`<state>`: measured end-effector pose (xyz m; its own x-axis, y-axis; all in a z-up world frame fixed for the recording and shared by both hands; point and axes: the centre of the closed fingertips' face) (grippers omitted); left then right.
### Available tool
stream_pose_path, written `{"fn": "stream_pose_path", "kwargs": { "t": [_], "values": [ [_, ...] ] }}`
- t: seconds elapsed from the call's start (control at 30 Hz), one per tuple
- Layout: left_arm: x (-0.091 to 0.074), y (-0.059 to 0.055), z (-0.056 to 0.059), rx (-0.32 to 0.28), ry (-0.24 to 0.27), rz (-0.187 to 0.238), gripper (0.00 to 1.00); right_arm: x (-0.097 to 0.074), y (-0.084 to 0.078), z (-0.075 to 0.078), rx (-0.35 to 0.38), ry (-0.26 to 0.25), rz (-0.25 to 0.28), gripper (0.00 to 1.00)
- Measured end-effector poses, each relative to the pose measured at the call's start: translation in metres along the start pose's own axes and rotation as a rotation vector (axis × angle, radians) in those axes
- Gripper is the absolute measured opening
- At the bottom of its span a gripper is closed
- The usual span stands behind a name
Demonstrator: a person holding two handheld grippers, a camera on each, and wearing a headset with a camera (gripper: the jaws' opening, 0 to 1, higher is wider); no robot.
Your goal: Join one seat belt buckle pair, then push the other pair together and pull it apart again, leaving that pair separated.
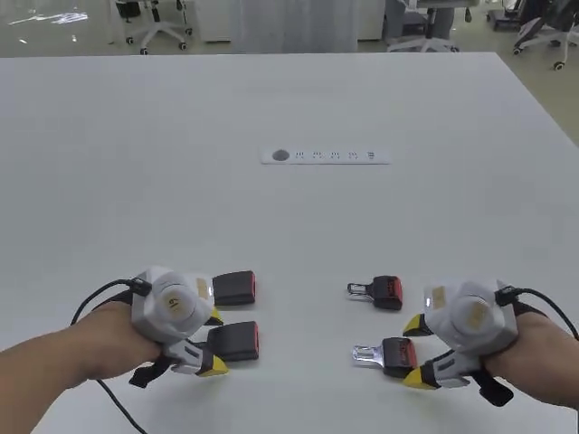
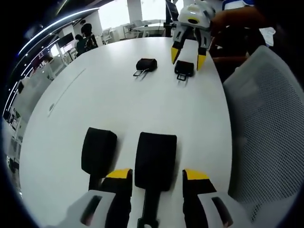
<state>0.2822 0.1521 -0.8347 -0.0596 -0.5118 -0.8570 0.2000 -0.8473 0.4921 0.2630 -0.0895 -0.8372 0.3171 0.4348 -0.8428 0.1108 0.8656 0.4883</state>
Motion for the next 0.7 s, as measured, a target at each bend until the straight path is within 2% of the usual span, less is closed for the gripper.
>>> {"fn": "stream_pose_path", "kwargs": {
  "t": [0.2, 0.37, 0.53, 0.7],
  "values": [
    [0.003, 0.001, -0.001, 0.020, -0.020, -0.023, 0.39, 0.005, -0.003, 0.000, -0.007, 0.021, -0.013, 0.39],
    [0.003, 0.001, -0.003, 0.061, -0.030, -0.046, 0.35, 0.007, -0.002, 0.000, -0.010, 0.033, -0.017, 0.36],
    [0.005, -0.004, -0.003, 0.140, -0.029, -0.121, 0.33, 0.010, 0.000, 0.001, -0.014, 0.035, -0.007, 0.35],
    [0.006, -0.004, -0.002, 0.160, -0.032, -0.127, 0.33, 0.011, 0.000, 0.000, -0.045, 0.039, -0.007, 0.34]
  ]
}}
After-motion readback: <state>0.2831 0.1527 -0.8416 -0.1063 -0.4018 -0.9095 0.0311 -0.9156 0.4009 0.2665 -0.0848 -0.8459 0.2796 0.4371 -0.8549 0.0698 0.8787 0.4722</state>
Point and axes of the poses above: the centre of the closed fingertips' face, and the gripper's own axes: x roughly forward along the fingers, z roughly to its right, y roughly out of its top, and after that the axes turned 13 degrees about -y, right-handed
